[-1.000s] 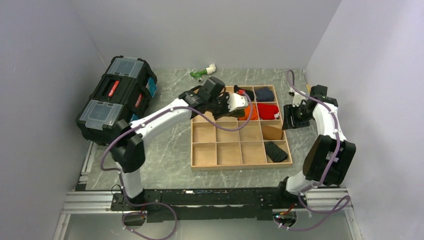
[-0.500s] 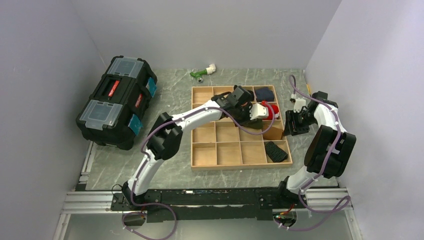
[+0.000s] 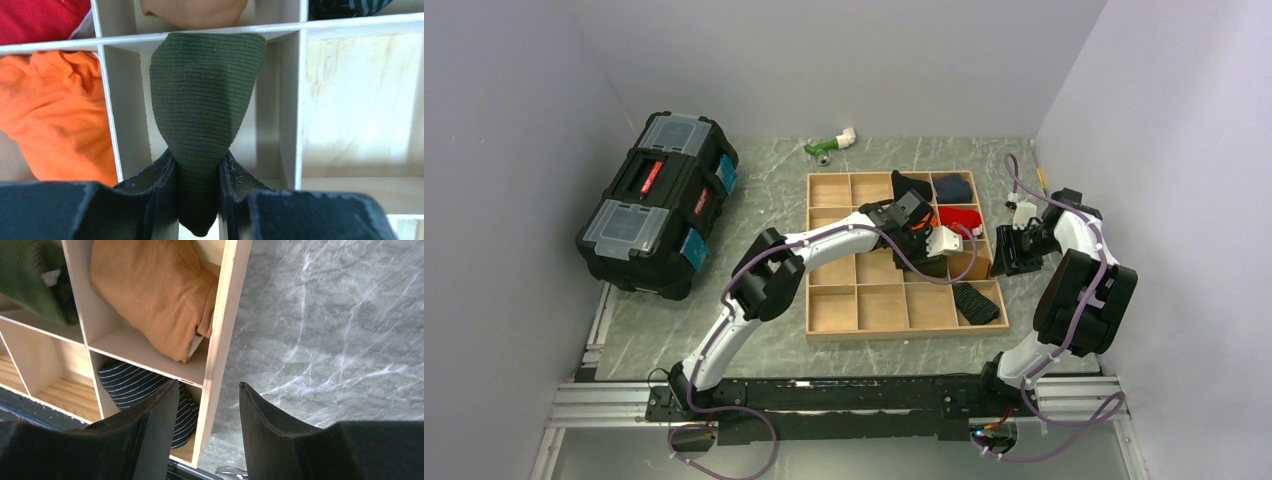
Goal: Roll the underwear
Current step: Place the underwear at the center of the board.
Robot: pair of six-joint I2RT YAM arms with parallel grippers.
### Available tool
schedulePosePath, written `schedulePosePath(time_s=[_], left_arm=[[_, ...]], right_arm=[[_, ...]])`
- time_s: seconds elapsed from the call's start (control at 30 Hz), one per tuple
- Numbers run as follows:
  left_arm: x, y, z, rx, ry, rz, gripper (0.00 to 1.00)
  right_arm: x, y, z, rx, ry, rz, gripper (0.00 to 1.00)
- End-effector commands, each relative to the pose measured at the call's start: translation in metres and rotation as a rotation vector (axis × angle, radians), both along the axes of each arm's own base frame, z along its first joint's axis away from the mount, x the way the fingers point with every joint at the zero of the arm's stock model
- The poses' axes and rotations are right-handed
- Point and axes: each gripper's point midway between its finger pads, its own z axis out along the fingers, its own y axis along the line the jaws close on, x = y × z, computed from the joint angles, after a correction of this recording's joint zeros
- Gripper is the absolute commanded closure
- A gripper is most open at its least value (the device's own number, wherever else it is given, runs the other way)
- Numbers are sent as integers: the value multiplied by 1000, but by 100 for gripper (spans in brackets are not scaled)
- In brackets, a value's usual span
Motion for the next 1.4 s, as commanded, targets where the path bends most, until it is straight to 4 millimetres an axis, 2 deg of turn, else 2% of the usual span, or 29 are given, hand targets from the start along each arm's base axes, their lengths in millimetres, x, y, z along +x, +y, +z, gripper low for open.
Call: schedulePosePath(time_s=[0.0,0.5,0.63,0.73,0.87,1.1,1.23,1.37], left_arm=[[10,1,-6,23,-37,22,100],[23,7,-24,101,-63,61,100],[13,11,-38,146,-12,16,99],[5,13,-45,158,15,-17,91],[-1,16,-54,193,11,-37,86],[-19,25,-76,281,3,-93,83],[-22,29,-81,306,18,-99,80],[-23,31,-82,311,19,-96,72]], right_arm=[[2,3,3,30,-27,19,50],[-2,5,-5,59,-3,18,49],[-2,4,-6,60,-1,16,48],[-2,5,-6,66,2,14,48],[-2,6,-8,75,10,17,48],[-2,6,-11,82,18,13,47],[-2,7,-12,88,24,14,47],[-2,6,-11,92,23,11,47]])
